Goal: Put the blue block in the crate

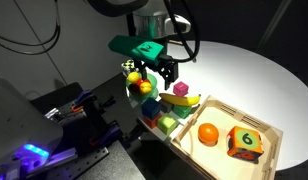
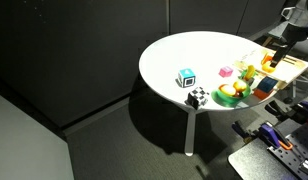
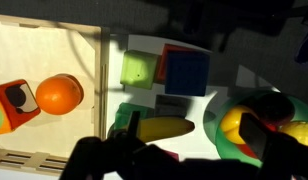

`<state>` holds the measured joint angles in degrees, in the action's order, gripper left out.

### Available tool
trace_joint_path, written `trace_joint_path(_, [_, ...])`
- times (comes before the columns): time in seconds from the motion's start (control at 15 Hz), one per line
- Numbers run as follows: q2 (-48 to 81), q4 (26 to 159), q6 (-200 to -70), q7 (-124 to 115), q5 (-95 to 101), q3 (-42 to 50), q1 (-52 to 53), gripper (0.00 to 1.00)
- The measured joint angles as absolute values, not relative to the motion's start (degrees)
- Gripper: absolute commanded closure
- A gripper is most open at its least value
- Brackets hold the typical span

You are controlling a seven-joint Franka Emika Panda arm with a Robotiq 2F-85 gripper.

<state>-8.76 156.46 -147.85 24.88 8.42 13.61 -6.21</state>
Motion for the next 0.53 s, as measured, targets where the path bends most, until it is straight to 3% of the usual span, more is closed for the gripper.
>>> trace_joint_path(0.53, [-6.7, 156.9, -147.8, 24.9, 8.4, 13.5, -6.2, 0.00])
